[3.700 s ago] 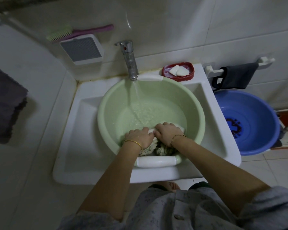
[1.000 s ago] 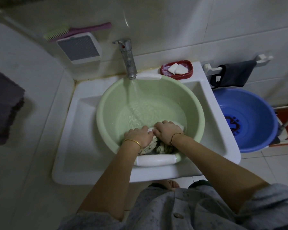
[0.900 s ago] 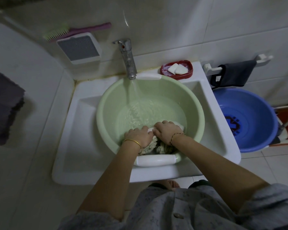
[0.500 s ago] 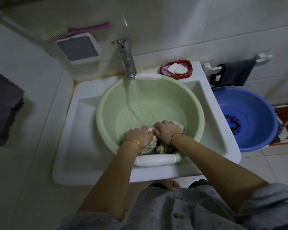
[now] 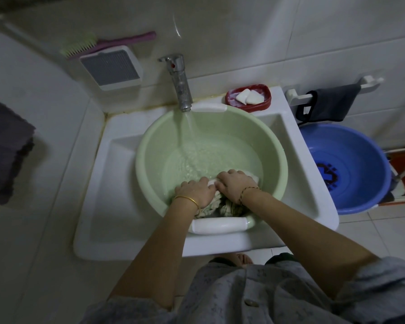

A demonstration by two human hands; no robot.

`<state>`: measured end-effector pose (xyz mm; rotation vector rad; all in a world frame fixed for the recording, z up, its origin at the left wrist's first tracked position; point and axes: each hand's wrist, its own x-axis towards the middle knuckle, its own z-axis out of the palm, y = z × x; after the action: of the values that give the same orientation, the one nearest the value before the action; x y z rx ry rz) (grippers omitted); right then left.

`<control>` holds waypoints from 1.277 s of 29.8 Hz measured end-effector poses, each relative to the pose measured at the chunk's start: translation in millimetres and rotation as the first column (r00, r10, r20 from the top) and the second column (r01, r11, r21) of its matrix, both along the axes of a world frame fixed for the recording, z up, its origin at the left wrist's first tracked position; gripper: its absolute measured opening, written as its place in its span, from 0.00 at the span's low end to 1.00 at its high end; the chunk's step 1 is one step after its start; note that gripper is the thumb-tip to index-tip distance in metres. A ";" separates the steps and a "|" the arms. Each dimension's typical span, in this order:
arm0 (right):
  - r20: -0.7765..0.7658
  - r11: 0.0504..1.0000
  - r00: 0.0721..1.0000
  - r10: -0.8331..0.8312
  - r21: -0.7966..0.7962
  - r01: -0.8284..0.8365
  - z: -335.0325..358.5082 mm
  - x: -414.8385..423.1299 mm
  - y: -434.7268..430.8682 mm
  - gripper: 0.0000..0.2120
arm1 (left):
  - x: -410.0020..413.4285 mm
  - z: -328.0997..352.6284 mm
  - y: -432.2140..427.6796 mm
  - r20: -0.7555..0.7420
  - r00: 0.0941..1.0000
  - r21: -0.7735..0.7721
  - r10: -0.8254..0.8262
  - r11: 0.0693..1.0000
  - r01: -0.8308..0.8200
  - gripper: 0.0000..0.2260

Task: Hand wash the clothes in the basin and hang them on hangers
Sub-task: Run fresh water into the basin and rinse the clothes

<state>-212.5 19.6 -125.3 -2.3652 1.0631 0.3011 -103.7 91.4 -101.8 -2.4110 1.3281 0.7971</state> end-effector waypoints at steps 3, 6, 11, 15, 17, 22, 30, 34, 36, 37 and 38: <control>0.003 1.000 1.000 -0.005 0.003 0.005 -0.7 -0.1 0.1 0.21 | 0.1 -0.2 0.0 0.003 1.000 0.004 0.001 1.000 -0.001 0.22; 0.000 1.000 1.000 -0.002 0.006 0.002 -1.0 -0.2 -0.3 0.21 | -0.1 0.0 -0.2 0.004 1.000 0.005 0.002 1.000 -0.002 0.22; -0.002 1.000 1.000 -0.001 0.005 0.001 -1.0 0.2 -0.2 0.21 | -0.4 0.8 0.0 0.003 1.000 0.006 0.001 1.000 -0.001 0.22; -0.003 1.000 1.000 0.001 0.004 -0.001 -0.5 0.0 -0.3 0.21 | -0.2 0.3 -0.8 0.000 1.000 0.009 0.002 1.000 -0.002 0.22; -0.004 1.000 1.000 0.002 0.001 -0.002 -0.5 0.0 -0.2 0.21 | 0.3 -0.3 -0.7 -0.004 1.000 0.007 0.005 1.000 -0.005 0.22; -0.007 1.000 1.000 0.002 -0.002 -0.002 -0.2 0.2 0.0 0.21 | 0.3 0.0 0.2 -0.004 1.000 0.001 0.009 1.000 -0.009 0.22; -0.007 1.000 1.000 -0.001 -0.001 0.001 -0.1 0.3 0.2 0.21 | 0.3 -0.7 0.0 0.000 1.000 0.002 0.007 1.000 -0.007 0.22; -0.013 1.000 1.000 -0.001 -0.003 0.001 0.3 0.0 0.6 0.21 | 0.1 -0.7 0.4 -0.003 1.000 0.003 0.008 1.000 -0.008 0.22; -0.012 1.000 1.000 -0.002 -0.005 0.002 0.4 0.2 0.5 0.21 | 0.3 -0.7 0.2 -0.005 1.000 -0.001 0.009 1.000 -0.009 0.22; -0.012 1.000 1.000 -0.002 -0.006 0.002 0.4 0.5 0.4 0.21 | 0.3 -0.6 0.2 -0.005 1.000 -0.004 0.009 1.000 -0.009 0.22; -0.012 1.000 1.000 -0.003 -0.006 0.003 0.3 0.7 0.4 0.21 | 0.4 -0.6 0.3 -0.004 1.000 -0.004 0.009 1.000 -0.009 0.22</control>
<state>-211.8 19.9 -125.0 -2.3697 1.0743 0.3112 -103.3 91.6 -102.4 -2.4213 1.3233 0.8029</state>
